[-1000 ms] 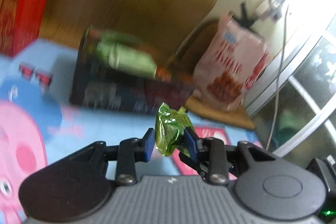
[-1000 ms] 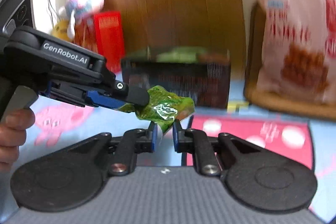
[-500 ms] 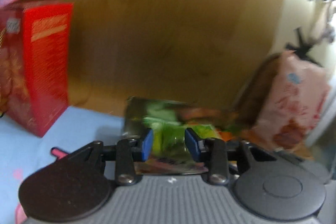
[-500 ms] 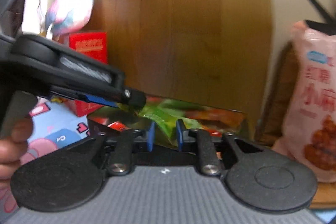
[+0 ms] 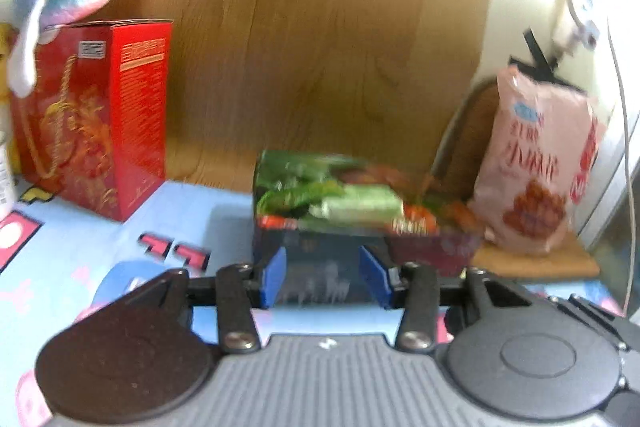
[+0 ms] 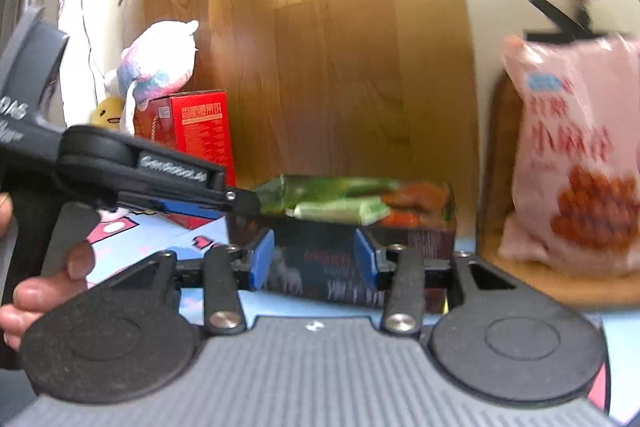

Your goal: Organize snacks

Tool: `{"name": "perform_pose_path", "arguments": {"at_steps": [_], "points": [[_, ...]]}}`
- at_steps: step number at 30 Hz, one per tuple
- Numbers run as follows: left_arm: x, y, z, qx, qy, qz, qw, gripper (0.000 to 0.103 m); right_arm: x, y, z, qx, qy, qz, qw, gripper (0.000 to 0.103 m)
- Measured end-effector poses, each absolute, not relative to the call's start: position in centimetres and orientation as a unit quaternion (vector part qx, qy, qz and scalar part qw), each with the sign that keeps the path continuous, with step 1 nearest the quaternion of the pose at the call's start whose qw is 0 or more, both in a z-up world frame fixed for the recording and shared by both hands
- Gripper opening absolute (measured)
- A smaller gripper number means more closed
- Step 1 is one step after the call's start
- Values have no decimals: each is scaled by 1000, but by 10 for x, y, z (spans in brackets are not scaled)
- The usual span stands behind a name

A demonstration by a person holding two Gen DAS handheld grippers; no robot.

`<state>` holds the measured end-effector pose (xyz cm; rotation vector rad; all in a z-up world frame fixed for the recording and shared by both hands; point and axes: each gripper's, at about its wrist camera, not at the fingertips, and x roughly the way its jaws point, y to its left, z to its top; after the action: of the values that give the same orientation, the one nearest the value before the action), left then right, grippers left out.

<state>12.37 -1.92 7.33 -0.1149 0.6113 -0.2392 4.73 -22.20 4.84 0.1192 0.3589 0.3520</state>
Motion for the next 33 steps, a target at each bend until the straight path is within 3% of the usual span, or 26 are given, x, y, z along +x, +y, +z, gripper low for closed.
{"name": "perform_pose_path", "arguments": {"at_steps": [7,16,23,33], "points": [[66,-26,52,-17,331,-102,938,43,14,-228,27,128,225,148,954,52],[18,-27,27,8,344,-90,935,48,-28,-229,20,168,226,126,951,55],[5,-29,20,25,328,-61,942,51,-44,-241,18,210,197,115,951,67],[9,-28,9,48,321,-33,945,56,-41,-238,17,209,204,114,950,74]]}}
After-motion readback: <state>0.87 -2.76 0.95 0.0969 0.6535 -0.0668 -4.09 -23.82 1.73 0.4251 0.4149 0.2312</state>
